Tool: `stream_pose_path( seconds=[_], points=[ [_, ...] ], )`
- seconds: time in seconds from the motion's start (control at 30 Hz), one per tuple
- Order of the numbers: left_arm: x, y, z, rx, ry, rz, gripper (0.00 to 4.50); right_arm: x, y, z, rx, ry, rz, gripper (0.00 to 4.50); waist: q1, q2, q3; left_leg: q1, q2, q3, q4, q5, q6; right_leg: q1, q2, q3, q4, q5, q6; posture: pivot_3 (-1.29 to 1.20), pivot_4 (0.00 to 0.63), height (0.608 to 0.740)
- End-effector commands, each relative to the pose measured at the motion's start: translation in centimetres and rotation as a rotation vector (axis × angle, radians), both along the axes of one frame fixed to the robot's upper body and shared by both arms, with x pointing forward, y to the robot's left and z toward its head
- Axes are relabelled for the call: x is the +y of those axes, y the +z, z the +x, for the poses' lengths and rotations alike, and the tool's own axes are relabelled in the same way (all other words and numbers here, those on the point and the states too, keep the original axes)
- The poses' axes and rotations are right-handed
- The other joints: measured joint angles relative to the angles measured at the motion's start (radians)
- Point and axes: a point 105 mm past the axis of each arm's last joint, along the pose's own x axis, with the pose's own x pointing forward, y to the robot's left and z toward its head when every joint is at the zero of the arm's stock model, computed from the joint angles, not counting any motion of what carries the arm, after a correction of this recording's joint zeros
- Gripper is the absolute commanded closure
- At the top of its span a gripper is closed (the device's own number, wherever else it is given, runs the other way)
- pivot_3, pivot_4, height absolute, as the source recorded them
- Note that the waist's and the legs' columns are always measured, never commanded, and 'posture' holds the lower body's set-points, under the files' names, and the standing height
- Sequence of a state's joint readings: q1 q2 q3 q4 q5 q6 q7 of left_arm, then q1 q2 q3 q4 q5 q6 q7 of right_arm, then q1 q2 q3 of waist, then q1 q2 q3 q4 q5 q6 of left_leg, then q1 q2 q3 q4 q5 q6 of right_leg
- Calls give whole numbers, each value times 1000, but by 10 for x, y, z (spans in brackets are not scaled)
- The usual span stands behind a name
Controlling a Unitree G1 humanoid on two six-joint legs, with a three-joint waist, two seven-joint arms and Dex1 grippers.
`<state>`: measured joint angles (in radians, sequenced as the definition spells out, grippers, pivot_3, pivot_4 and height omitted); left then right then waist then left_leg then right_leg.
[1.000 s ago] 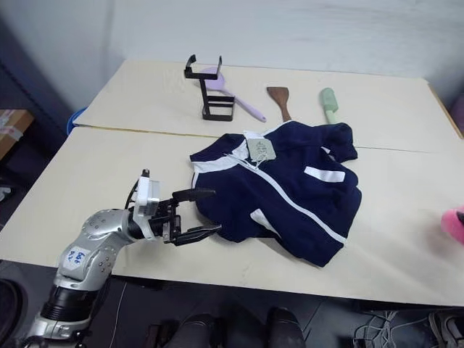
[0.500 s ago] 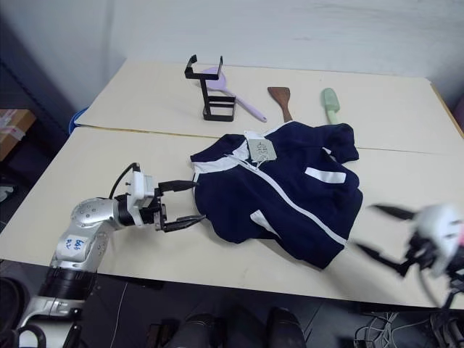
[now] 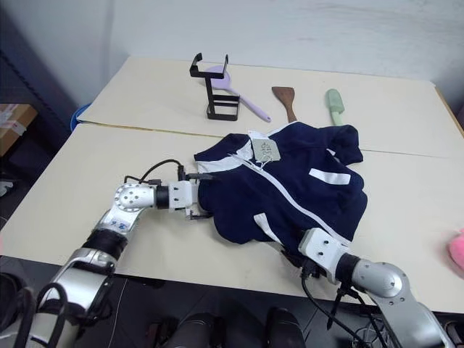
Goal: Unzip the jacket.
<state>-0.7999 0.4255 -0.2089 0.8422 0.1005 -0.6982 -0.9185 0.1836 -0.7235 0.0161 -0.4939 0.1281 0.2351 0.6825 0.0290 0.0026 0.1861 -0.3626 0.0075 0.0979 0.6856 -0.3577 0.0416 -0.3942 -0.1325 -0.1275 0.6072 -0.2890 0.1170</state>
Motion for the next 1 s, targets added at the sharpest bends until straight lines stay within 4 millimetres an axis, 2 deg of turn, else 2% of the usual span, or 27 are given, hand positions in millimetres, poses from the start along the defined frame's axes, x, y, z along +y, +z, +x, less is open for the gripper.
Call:
stream_pose_path(
  seconds=[0.03,0.1,0.17,0.27,0.37,0.5,0.57,0.63,0.7,0.8,0.9,1.0],
  points=[
    [0,-15,3,20,19,43,1211,-3,-1,-3,-35,-21,-8,3079,-1,0,0,0,0,0,0,0,0,0,0,0,0,0,0,0,150,740],
    [0,-23,-2,57,-14,73,1846,-8,-1,-6,-35,-40,-3,3785,-2,0,0,0,0,0,0,1,1,1,0,0,0,0,1,0,150,740],
    [8,-37,-16,159,-59,106,2510,-28,4,-8,-47,-93,-28,4489,-3,-1,-1,1,0,0,2,1,2,2,-1,0,1,1,1,0,150,740],
    [17,-45,-39,263,-128,107,3456,-51,13,-10,-61,-150,-56,4500,-9,0,-1,1,0,0,2,1,2,2,-1,1,1,1,1,0,150,740],
    [20,-40,-72,355,-191,44,4369,-81,23,-11,-73,-193,-88,4500,-27,2,-2,3,2,0,1,-1,1,2,1,1,1,0,1,0,150,740],
    [17,-31,-121,500,-229,-36,4461,-102,34,-12,-57,-83,-87,4500,-33,0,0,4,3,-1,-1,-1,0,3,1,2,0,0,0,0,150,740],
    [13,-31,-137,552,-227,-48,4461,-108,37,-10,-46,-38,-63,4500,-32,0,0,4,4,-1,0,-1,0,4,1,3,-1,0,0,0,150,740],
    [7,-29,-147,601,-204,-106,4461,-117,32,-3,-13,-21,-36,4500,-27,0,1,7,4,-3,0,-1,1,9,-1,8,-3,0,0,0,150,740],
    [4,-28,-154,635,-186,-139,4461,-119,23,-5,64,30,-13,4500,-24,3,1,11,4,-5,0,-2,1,15,-5,9,-9,0,0,0,150,740],
    [4,-33,-170,683,-202,-111,4461,-111,12,-29,261,151,7,4500,-21,5,1,11,4,-7,0,-3,0,15,-8,8,-9,-1,-2,0,150,740],
    [5,-32,-178,709,-203,-122,4461,-106,10,-57,422,221,18,4500,-14,9,1,11,6,-8,-2,-4,-2,14,-6,5,-7,-2,-5,0,150,740],
    [8,-32,-177,733,-182,-131,4461,-109,13,-55,389,185,8,4500,-8,8,1,11,6,-7,-1,-4,-1,15,-6,5,-7,-2,-4,0,150,740]
  ],
)
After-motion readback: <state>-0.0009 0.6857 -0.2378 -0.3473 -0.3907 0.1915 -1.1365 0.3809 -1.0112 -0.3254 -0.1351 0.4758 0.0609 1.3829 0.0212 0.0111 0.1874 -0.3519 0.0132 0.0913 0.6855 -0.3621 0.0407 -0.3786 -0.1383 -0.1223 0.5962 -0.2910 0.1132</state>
